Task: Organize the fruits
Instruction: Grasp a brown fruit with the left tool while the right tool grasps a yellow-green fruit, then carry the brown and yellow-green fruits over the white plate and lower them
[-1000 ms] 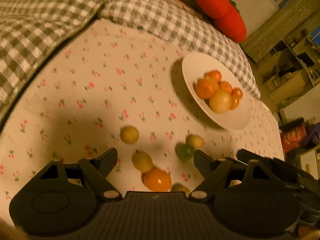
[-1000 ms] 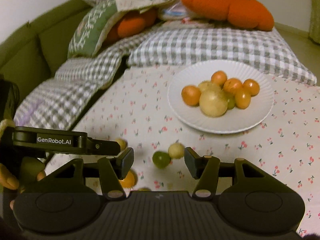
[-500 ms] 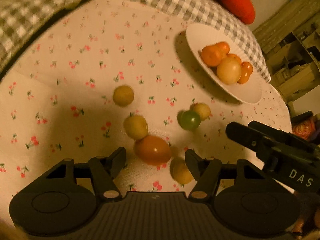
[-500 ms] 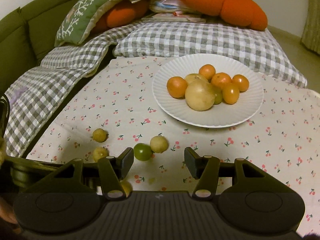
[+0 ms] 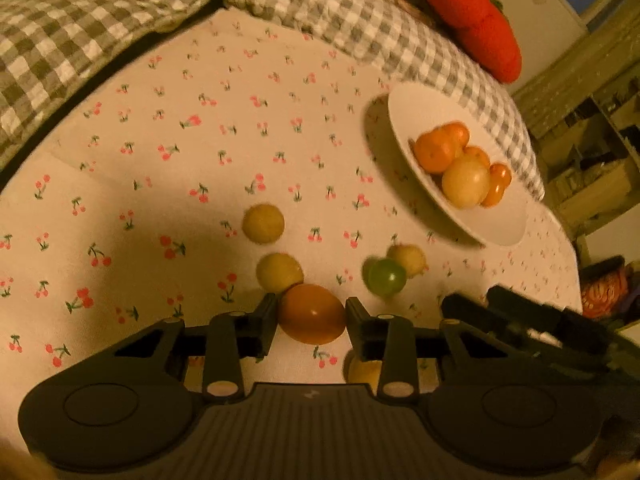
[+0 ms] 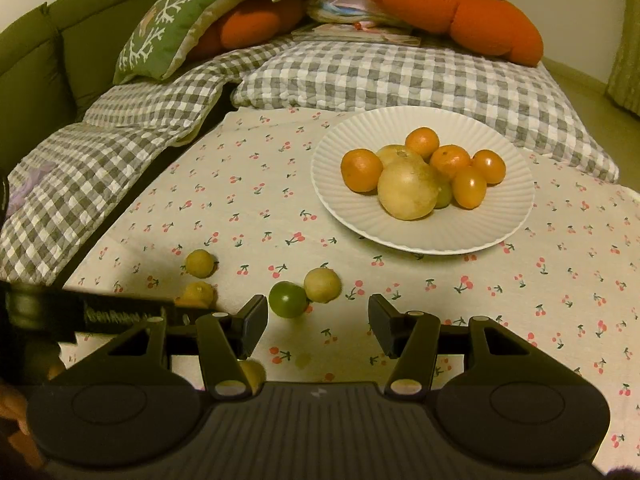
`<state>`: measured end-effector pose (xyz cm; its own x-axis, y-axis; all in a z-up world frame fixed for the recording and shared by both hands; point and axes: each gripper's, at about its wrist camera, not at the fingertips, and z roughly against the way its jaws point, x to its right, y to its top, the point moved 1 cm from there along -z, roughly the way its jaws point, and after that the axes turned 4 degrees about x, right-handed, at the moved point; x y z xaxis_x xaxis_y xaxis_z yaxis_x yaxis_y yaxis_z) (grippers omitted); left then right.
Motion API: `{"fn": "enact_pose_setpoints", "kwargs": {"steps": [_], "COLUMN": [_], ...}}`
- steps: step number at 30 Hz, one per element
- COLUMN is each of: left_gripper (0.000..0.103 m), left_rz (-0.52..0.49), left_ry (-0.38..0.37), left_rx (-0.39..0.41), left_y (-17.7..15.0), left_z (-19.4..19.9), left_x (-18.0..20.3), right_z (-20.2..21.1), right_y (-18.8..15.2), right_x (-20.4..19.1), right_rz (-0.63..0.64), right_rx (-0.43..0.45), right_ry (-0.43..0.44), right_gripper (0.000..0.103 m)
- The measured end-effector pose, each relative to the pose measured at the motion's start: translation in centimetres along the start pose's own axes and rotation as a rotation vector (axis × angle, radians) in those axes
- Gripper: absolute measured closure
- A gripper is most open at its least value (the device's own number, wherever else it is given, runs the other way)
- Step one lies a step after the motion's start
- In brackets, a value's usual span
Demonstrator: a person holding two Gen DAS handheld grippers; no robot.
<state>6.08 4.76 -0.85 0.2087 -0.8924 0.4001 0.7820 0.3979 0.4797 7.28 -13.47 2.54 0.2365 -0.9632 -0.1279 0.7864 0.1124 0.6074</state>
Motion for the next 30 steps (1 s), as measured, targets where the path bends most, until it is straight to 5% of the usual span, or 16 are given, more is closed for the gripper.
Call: {"fn": "enact_pose_setpoints", "kwargs": {"steps": [10,16,19,22,25,30], "left_gripper": [0.077,0.077,0.077,0.077,0.077,0.077], "left_rz": [0.014,0.016,0.023,0.018,0.017,0.016], "left_ry": [-0.048,-0.051,-0.057,-0.062,-0.067,-0.073], "left_rx": [0.037,0.070,0.062,0.057,0.057,0.068], "left_y": [0.7,1.4,1.4,1.2,1.2,1.4], "left_z": [1.3,1.9,1.9,1.9,1.9,2.1], "left_x": [0.6,0.5,0.4,0.5,0.6,0.5], "right_z": [-0.9,-1.4,-1.8,-2.6,-2.8,-2.4], "right_y": [-0.7,-1.2,-1.9,-3.0,-3.5,-3.0], "right_x": [-1.5,-2.3,-3.4,-4.8,-5.9,-6.3], "right_rz": [0.028,-0.012,0.027,0.092,0.158,0.174], "right_rx": [-0.022,-0.103,-0.133,-0.173,-0.170,-0.129], "right_ry": [0.039,0.189,0.193,0.161,0.140,0.129], "right_gripper": [0.051,0.051,0.052,0.059,0.078,0.080]}}
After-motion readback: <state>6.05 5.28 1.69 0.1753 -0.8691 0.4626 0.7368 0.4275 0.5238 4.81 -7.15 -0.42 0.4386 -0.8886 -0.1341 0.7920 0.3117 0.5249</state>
